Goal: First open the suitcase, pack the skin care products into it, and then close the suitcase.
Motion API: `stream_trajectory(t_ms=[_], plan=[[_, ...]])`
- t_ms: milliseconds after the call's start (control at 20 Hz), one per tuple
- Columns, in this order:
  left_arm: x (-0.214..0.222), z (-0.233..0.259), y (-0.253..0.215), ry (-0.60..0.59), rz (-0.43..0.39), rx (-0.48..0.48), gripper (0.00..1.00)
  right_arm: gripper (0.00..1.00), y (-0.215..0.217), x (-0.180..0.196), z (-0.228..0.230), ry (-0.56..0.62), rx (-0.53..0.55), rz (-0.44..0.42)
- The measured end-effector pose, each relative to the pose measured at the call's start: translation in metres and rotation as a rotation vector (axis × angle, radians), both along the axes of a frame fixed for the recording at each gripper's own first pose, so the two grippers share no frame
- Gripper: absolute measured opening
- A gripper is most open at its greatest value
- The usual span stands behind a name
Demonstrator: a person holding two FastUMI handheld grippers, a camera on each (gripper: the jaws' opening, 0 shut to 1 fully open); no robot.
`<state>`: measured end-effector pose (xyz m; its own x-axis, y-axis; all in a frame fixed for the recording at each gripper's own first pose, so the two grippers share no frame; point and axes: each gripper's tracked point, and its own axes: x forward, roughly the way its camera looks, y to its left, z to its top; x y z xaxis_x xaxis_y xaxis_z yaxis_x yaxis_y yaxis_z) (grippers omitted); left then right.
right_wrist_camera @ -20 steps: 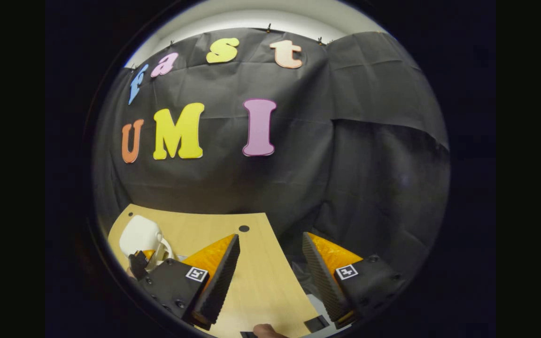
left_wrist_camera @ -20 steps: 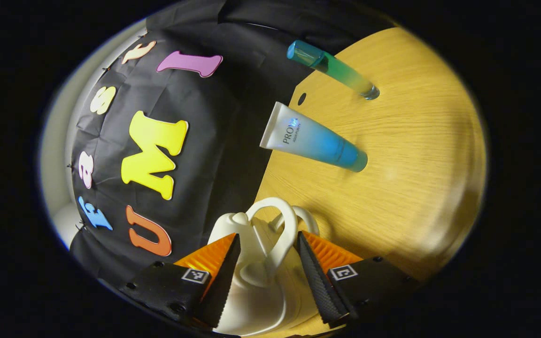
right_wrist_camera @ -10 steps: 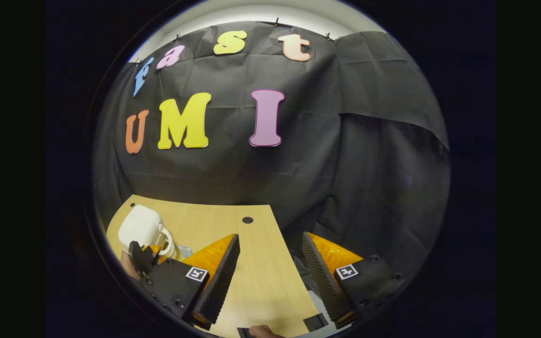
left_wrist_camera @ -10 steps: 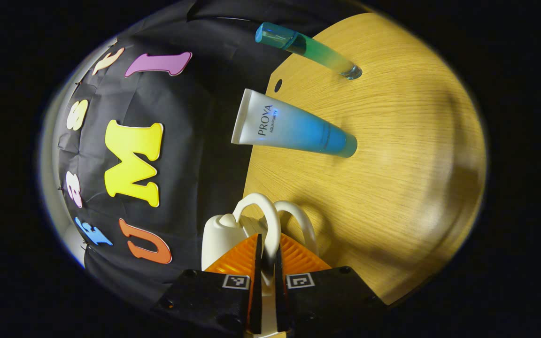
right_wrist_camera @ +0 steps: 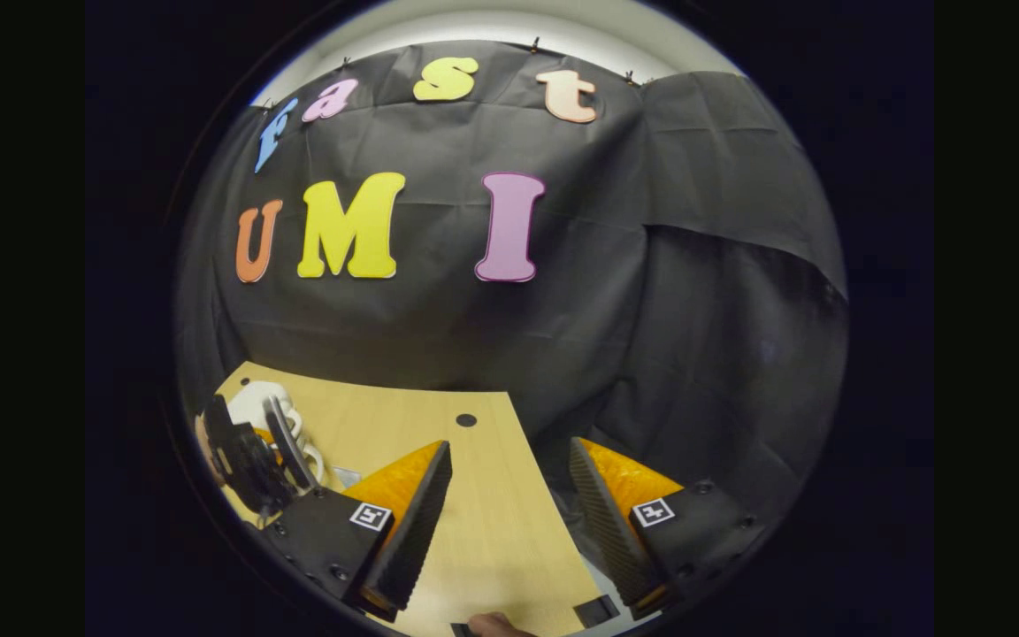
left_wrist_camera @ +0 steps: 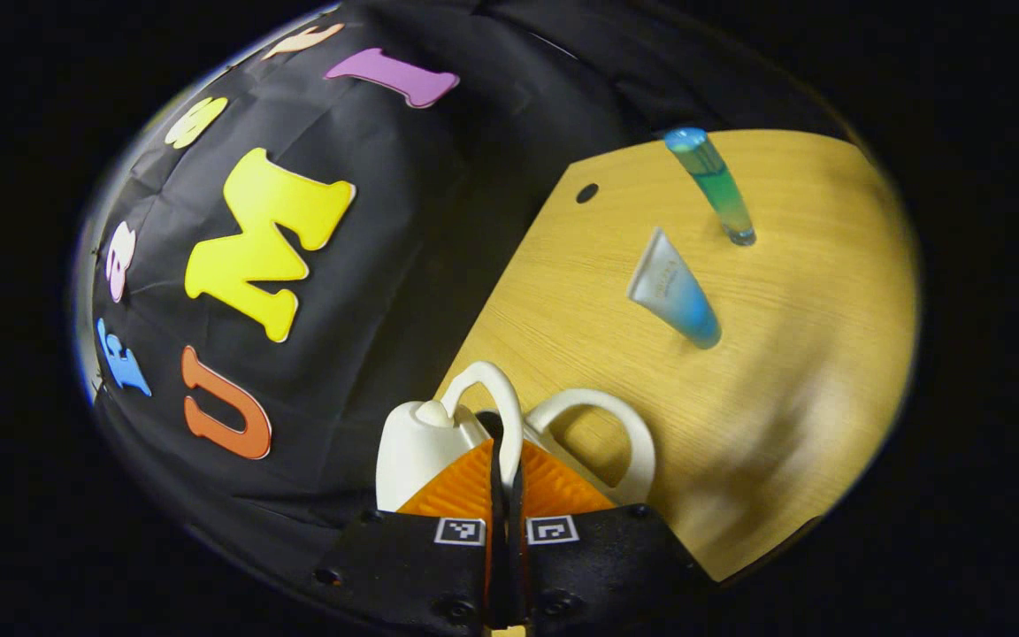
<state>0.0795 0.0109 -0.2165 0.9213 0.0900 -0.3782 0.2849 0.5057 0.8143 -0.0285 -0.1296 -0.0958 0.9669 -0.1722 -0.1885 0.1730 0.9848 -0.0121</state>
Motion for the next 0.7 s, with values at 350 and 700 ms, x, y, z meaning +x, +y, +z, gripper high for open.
stream_trajectory(t_ms=[350, 700], plan=[[0.000, 0.097, 0.092, -0.088, 0.111, -0.245, 0.03, 0.80, 0.052, 0.028, 0.005, 0.018, -0.011, 0.017], [-0.009, 0.135, 0.253, -0.148, 0.253, -0.251, 0.03, 0.80, 0.101, 0.046, 0.010, 0.009, -0.018, -0.004]])
